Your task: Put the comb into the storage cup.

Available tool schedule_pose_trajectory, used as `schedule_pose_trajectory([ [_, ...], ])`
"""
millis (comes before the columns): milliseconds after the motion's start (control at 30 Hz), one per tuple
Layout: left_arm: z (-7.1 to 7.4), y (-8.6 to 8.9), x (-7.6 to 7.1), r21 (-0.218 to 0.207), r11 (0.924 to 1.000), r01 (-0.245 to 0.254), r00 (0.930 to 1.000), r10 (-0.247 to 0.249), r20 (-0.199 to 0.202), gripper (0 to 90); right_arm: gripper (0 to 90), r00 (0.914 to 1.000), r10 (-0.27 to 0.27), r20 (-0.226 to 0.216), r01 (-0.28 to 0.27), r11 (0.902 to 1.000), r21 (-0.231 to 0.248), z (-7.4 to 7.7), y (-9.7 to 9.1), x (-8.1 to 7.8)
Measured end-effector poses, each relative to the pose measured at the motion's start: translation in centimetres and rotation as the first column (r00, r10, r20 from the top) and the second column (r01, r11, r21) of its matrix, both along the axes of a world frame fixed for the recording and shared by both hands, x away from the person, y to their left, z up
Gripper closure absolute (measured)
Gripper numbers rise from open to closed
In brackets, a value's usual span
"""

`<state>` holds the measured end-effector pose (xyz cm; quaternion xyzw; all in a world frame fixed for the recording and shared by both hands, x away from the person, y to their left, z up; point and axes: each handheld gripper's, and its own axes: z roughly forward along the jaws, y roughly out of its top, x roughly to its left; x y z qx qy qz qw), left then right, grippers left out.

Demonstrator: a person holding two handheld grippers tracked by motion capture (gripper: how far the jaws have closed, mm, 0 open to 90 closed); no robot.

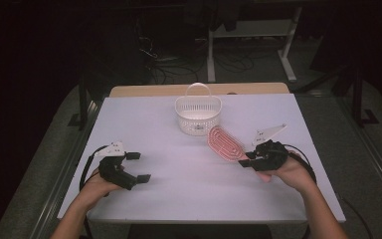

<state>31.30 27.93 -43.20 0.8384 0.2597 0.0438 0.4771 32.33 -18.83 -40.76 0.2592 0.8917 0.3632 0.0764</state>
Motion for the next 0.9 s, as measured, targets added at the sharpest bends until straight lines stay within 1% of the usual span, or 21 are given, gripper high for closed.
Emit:
schedule_pose_trajectory([
  [167,0.1,0.0,0.0,-0.003,1.0000,-0.004,1.0000,0.004,0.002,0.0,68.6,0.9998,-0.018,0.010,0.018,0.9989,0.044,0.3,-0.1,0.1],
  [267,0.2,0.0,0.1,-0.024,0.9997,-0.009,1.0000,0.009,-0.004,0.0,68.6,0.9996,-0.026,0.014,0.025,0.9981,0.056,0.5,-0.1,0.2],
  [367,0.2,0.0,0.1,-0.027,0.9996,-0.008,1.0000,0.008,-0.003,0.0,68.6,0.9995,-0.028,0.017,0.027,0.9979,0.059,0.5,-0.1,0.3],
  [400,0.3,0.0,0.1,-0.033,0.9994,-0.011,0.9999,0.011,0.001,0.0,68.6,0.9987,-0.043,0.025,0.041,0.9966,0.072,0.6,-0.1,0.6],
  [467,0.3,0.0,0.2,-0.036,0.9993,-0.008,1.0000,0.008,0.000,0.0,68.6,0.9981,-0.054,0.029,0.051,0.9955,0.079,0.7,0.0,0.8],
  [600,0.8,-0.3,0.4,-0.056,0.9984,-0.004,1.0000,0.003,-0.003,0.0,68.6,0.9965,-0.075,0.038,0.071,0.9939,0.084,1.0,0.2,1.0],
  [767,1.4,-0.6,0.8,-0.055,0.9985,0.005,1.0000,-0.005,0.001,0.0,68.6,0.9951,-0.087,0.046,0.082,0.9908,0.108,1.3,0.6,1.5],
  [900,1.5,-0.6,1.0,-0.058,0.9983,0.001,1.0000,-0.001,0.004,0.0,68.6,0.9948,-0.088,0.052,0.082,0.9902,0.113,1.4,1.0,1.7],
])
